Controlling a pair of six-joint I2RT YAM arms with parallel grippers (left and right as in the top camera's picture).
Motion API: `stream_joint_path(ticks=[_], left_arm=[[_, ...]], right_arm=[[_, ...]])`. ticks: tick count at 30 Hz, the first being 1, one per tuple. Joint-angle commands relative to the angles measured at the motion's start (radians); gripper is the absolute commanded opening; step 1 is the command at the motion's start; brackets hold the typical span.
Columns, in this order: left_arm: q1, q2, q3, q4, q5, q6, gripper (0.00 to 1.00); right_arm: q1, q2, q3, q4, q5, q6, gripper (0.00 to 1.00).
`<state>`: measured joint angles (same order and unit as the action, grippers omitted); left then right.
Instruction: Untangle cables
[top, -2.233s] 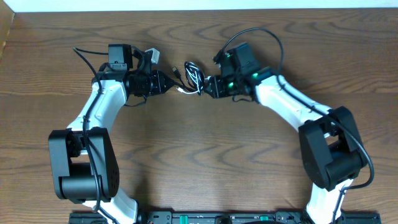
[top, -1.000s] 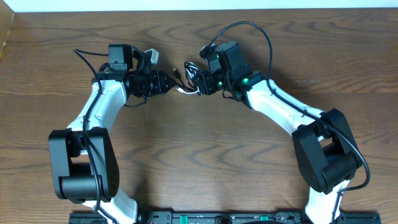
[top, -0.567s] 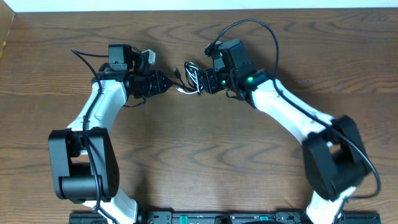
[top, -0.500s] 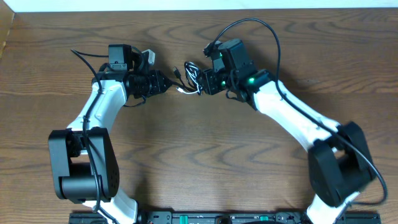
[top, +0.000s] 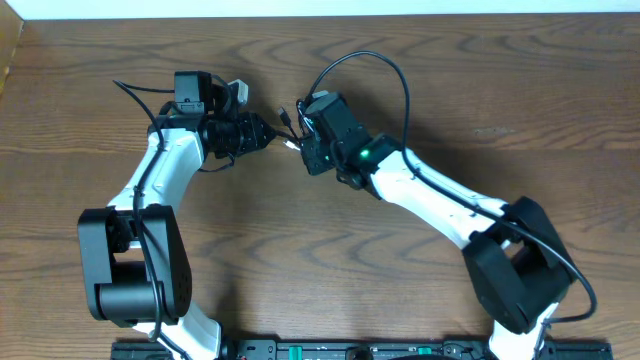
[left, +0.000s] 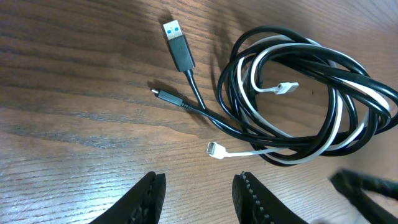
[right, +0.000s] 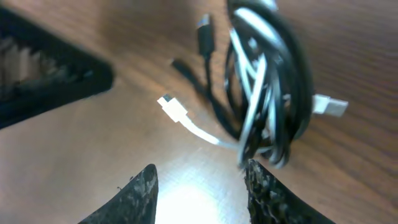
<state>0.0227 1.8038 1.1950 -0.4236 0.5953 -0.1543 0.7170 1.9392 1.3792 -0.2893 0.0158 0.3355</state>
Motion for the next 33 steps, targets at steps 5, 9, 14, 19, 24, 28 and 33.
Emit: stream_joint_path(ticks=[5,9,14,19,24,28,33], left_arm=[[0.004,-0.014,0.001,-0.006,-0.013,-0.002,0.40],[0.004,-0.014,0.001,-0.006,-0.013,-0.002,0.40],[0.004,-0.014,0.001,-0.005,-0.013,-0.002,0.40],[0.004,-0.014,0.001,-0.006,-0.013,-0.002,0.40],[0.004,-0.014,0.001,-0.006,-0.012,-0.002,0.40],[0.004,-0.014,0.001,-0.006,-0.012,-0.002,0.40],[0.004,-0.014,0.001,-0.005,-0.012,-0.002,0.40]], right_arm=[[0.003,0.077,0.000,0.067,0.122,0.053,0.42],[0.003,0.077,0.000,0.104,0.170,0.053,0.43],[0.005,0.080,-0.001,0.110,0.171,0.053,0.42],[0.004,0.103,-0.001,0.127,0.197,0.053,0.42],[0.002,0.132,-0.001,0.190,0.270,0.052,0.42],[-0.018,0.130,0.020,0.228,0.235,0.030,0.38],[-0.103,0.130,0.157,0.037,0.079,0.095,0.35]])
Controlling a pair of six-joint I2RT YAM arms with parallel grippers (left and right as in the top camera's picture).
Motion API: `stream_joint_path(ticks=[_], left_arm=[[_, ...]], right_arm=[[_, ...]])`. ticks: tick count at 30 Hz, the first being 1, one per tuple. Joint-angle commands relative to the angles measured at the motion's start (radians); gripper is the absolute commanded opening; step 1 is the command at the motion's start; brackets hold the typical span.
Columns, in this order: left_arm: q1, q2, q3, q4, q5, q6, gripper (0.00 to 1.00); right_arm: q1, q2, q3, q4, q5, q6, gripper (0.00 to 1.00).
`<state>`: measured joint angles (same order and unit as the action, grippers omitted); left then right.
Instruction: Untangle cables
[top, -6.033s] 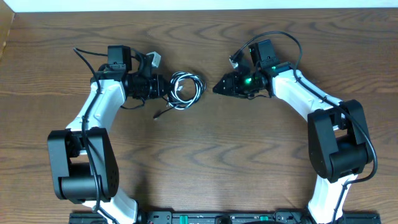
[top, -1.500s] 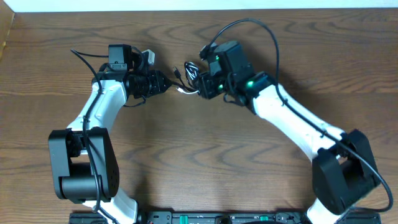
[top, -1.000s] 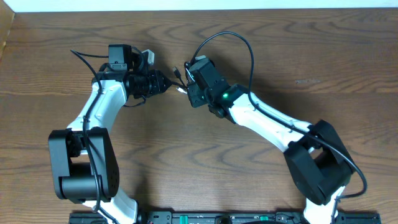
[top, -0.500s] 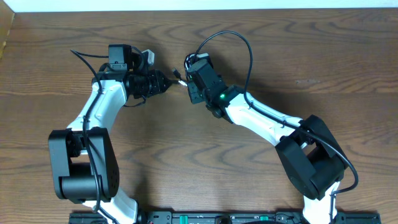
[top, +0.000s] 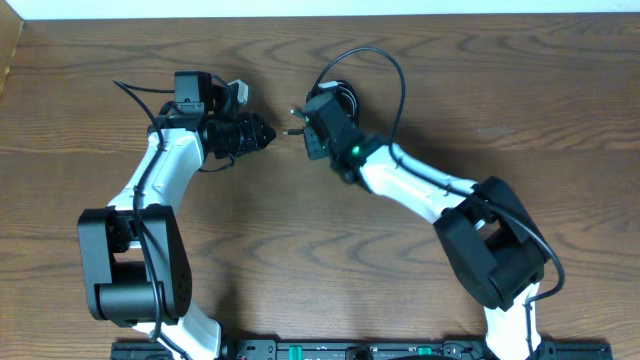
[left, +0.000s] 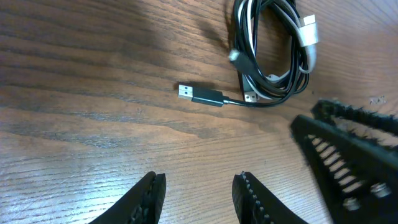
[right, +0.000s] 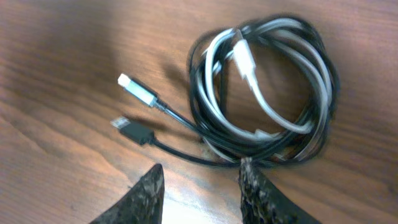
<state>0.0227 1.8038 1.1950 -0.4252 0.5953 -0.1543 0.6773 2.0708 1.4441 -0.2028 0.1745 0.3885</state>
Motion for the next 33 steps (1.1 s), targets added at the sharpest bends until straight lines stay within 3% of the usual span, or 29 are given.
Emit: stream_joint_path(ticks=[1,10,17,21,25,33], left_arm=[[0.004,-0.014,0.001,-0.004,-0.012,-0.002,0.40],[0.004,-0.014,0.001,-0.004,-0.012,-0.002,0.40],[0.004,-0.014,0.001,-0.004,-0.014,-0.001,0.40],[0.004,-0.014,0.001,-0.012,-0.079,-0.002,0.40],[0.004,-0.014,0.001,-0.023,-0.127,-0.003,0.40],[0.004,-0.014,0.001,-0.031,-0.136,-0.024,0.40]], right_arm=[[-0.076,-0.002,0.102,-0.061,-0.085,0.042,0.35],[-0.173,0.066,0.108,-0.018,-0.236,0.044,0.34],[-0.124,0.228,0.108,0.121,-0.474,-0.008,0.31],[-0.090,0.248,0.108,0.000,-0.488,-0.008,0.31],[-0.064,0.241,0.108,-0.148,-0.625,-0.051,0.31],[-0.076,0.169,0.108,-0.441,-0.821,-0.230,0.32]])
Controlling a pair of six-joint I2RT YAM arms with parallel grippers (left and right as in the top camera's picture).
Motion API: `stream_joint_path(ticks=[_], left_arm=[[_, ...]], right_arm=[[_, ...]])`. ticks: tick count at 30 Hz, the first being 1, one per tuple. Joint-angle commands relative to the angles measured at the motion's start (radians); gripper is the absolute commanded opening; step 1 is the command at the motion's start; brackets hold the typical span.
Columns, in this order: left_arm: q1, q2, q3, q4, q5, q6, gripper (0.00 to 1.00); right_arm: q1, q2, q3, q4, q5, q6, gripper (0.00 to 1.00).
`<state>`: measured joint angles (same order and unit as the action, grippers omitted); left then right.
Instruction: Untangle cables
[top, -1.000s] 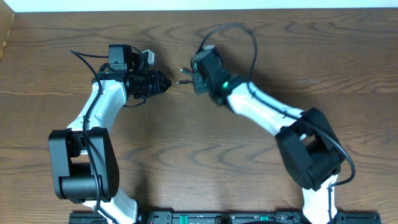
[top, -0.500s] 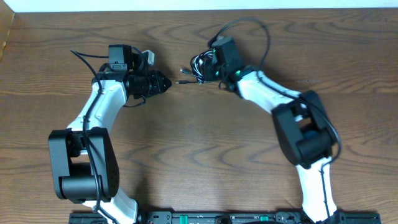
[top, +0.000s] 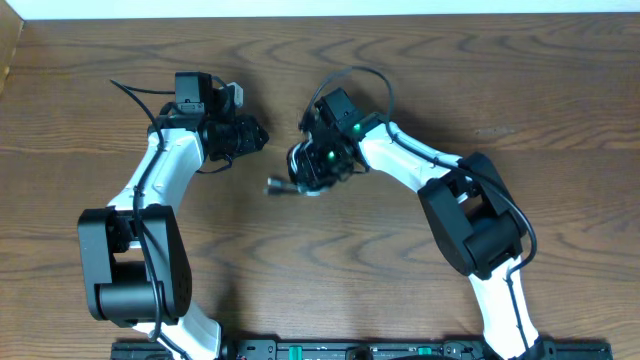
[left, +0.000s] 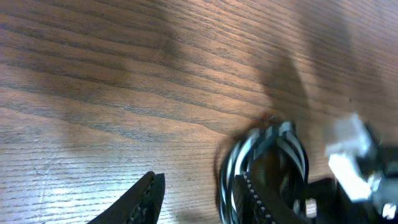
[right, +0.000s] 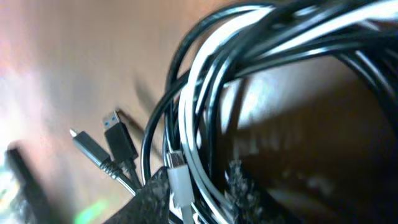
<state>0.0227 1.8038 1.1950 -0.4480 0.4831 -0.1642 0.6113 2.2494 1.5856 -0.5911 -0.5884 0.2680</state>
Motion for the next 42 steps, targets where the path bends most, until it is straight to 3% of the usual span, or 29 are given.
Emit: stream_joint_path(ticks=[1,6,12,19,29,34,42], left_arm=[[0.004,-0.014,0.001,-0.011,-0.024,-0.014,0.40],[0.004,-0.014,0.001,-0.072,-0.024,0.003,0.40],[0.002,-0.013,0.001,-0.209,0.026,0.002,0.40],[-0.064,0.020,-0.022,-0.212,-0.021,-0.034,0.44],[-0.168,0.092,-0.023,-0.222,-0.045,-0.034,0.45],[-0.180,0.113,-0.023,-0.218,-0.114,-0.059,0.44],[-0.180,0.181,-0.027,-0.190,-0.099,-0.078,0.43]], right_arm=[[-0.015,-0.034,-0.033,-0.065,-0.062,-0.124,0.35],[-0.064,-0.201,-0.033,-0.061,-0.061,-0.127,0.47],[-0.153,-0.302,-0.033,-0.196,0.027,-0.126,0.52],[-0.164,-0.261,-0.037,-0.336,0.123,-0.096,0.44],[-0.113,-0.218,-0.039,-0.329,0.187,-0.036,0.43],[-0.092,-0.217,-0.049,-0.322,0.227,0.013,0.43],[-0.050,-0.217,-0.064,-0.272,0.250,0.035,0.43]])
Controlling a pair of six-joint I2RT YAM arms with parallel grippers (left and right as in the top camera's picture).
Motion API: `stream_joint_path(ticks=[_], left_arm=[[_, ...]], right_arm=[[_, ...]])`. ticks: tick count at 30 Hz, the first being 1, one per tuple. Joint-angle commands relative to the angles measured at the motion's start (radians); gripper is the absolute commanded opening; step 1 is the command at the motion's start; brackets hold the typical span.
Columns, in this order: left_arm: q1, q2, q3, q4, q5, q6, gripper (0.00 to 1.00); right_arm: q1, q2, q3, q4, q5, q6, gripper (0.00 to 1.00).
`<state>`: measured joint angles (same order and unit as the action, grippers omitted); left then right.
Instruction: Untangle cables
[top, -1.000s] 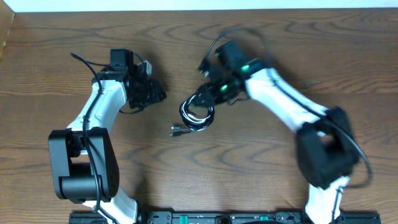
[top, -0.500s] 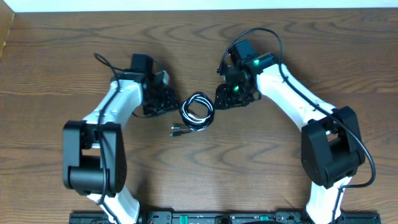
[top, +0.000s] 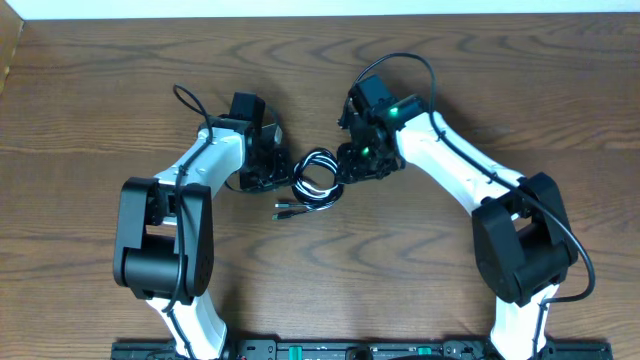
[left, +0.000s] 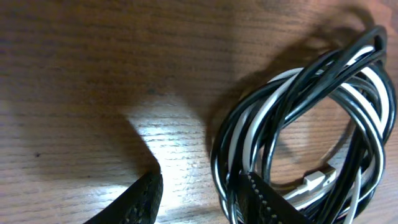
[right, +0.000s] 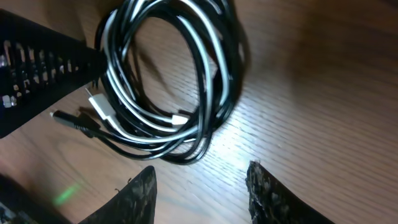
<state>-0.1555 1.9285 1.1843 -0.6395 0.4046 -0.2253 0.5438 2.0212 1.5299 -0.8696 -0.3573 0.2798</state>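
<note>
A coil of black and white cables (top: 318, 180) lies wound together on the wooden table (top: 500, 80). Its black plug ends (top: 285, 211) stick out toward the front left. My left gripper (top: 275, 170) stands open at the coil's left edge. In the left wrist view the coil (left: 298, 124) fills the right side, and its leftmost strands run just inside the right finger (left: 258, 202). My right gripper (top: 348, 165) is open at the coil's right side. The right wrist view shows the coil (right: 174, 74) beyond the empty fingers, with a white plug (right: 99, 106).
Both arms reach in from the front edge and meet near the middle of the table. In the right wrist view the left gripper's finger (right: 37, 68) shows dark at the left, close to the coil.
The coil was up close against my right gripper, left of centre. Now it lies flat on the table and the right gripper is open to its right. My left gripper has come down beside the coil.
The coil first lay near the back between both open grippers. My right gripper then stood over it, still at the back. Later the coil was bunched at the right gripper, nearer the table's middle. Now it rests there between the two open grippers.
</note>
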Motion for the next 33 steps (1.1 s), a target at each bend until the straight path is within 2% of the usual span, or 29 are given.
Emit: stream_joint_path(ticks=[1,4,5,6,7,8,15,20,29,33], left_arm=[[-0.002,0.064,-0.016,0.005,-0.020,-0.017,0.39],[-0.001,0.089,-0.016,0.013,-0.021,-0.016,0.21],[0.000,0.091,-0.016,0.013,-0.025,-0.015,0.19],[0.003,0.087,-0.015,0.011,-0.024,-0.010,0.21],[0.005,0.083,-0.014,0.009,-0.025,-0.008,0.31],[0.009,0.077,-0.013,0.008,-0.024,0.000,0.35],[0.008,0.069,-0.011,0.008,0.021,0.010,0.34],[0.008,0.069,-0.011,0.013,0.032,0.011,0.36],[0.007,0.069,-0.012,0.008,0.032,0.011,0.36],[0.007,0.069,-0.012,0.007,0.033,0.010,0.36]], right_arm=[[0.020,0.011,-0.008,0.008,0.020,0.023,0.44],[0.028,0.017,-0.008,0.009,0.042,0.024,0.43],[0.035,0.026,-0.008,0.009,0.042,0.023,0.44],[0.037,0.029,-0.008,0.009,0.043,0.023,0.44],[0.038,0.034,-0.008,0.009,0.046,0.023,0.44],[0.038,0.034,-0.008,0.010,0.050,0.023,0.44],[0.042,0.040,-0.012,0.036,0.068,0.083,0.40],[0.047,0.040,-0.037,0.134,0.072,0.118,0.28],[0.059,0.040,-0.112,0.227,0.090,0.185,0.25],[0.075,0.040,-0.148,0.288,0.090,0.209,0.19]])
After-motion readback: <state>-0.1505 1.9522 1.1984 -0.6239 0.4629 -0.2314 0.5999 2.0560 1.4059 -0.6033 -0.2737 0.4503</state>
